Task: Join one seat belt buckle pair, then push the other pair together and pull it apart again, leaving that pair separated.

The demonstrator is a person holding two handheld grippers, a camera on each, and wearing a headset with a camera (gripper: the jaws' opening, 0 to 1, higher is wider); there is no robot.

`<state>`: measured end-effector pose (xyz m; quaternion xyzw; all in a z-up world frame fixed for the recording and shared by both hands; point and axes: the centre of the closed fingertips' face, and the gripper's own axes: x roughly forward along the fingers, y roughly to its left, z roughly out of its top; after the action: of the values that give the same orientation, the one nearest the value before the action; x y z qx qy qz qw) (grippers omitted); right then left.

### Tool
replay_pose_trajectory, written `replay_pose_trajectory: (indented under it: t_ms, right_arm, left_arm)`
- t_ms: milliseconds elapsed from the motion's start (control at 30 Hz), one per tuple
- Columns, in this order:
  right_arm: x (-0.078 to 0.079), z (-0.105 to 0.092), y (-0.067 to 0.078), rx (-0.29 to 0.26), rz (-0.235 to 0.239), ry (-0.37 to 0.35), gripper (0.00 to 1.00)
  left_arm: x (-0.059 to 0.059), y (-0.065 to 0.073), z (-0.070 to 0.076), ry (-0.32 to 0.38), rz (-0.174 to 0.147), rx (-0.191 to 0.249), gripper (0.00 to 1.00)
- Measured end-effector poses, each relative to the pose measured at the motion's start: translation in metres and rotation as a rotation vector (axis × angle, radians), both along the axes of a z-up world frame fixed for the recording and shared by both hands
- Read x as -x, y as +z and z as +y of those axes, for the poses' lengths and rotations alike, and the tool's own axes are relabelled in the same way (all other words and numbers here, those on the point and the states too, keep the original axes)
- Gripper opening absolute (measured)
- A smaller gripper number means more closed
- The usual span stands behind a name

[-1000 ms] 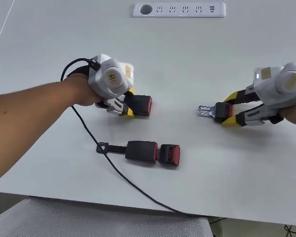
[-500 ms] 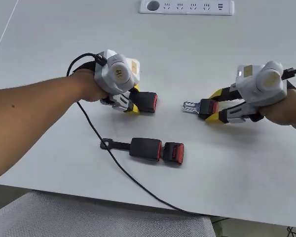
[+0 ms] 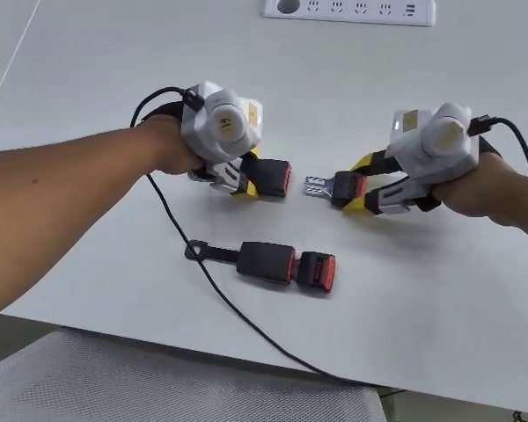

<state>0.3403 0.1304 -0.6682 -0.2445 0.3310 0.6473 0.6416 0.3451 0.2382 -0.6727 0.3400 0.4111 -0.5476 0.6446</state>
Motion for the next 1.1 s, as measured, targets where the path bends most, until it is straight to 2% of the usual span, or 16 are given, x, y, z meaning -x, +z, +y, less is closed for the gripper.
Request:
replay_pose_trajectory:
  t_ms: [233,600,633,900,1100]
  right_arm:
    - [0.000,0.015,0.000,0.003,-0.002,0.017,0.34]
    - [0.002,0.038,0.001,-0.032,0.000,0.019,0.34]
    - [0.002,0.037,0.000,-0.018,-0.009,0.030,0.34]
    - [0.001,0.036,0.000,-0.035,0.006,-0.003,0.33]
    - [0.000,0.039,0.000,-0.037,0.011,-0.017,0.33]
  left_arm:
    - [0.000,0.000,-0.001,0.009,0.000,-0.009,0.35]
    - [0.001,0.001,-0.003,0.007,-0.002,-0.009,0.35]
    - [0.001,0.001,-0.003,0.005,-0.004,-0.010,0.35]
    - [0.002,0.002,-0.003,0.005,-0.006,-0.003,0.34]
    - [0.003,0.002,-0.004,-0.021,-0.003,-0.013,0.33]
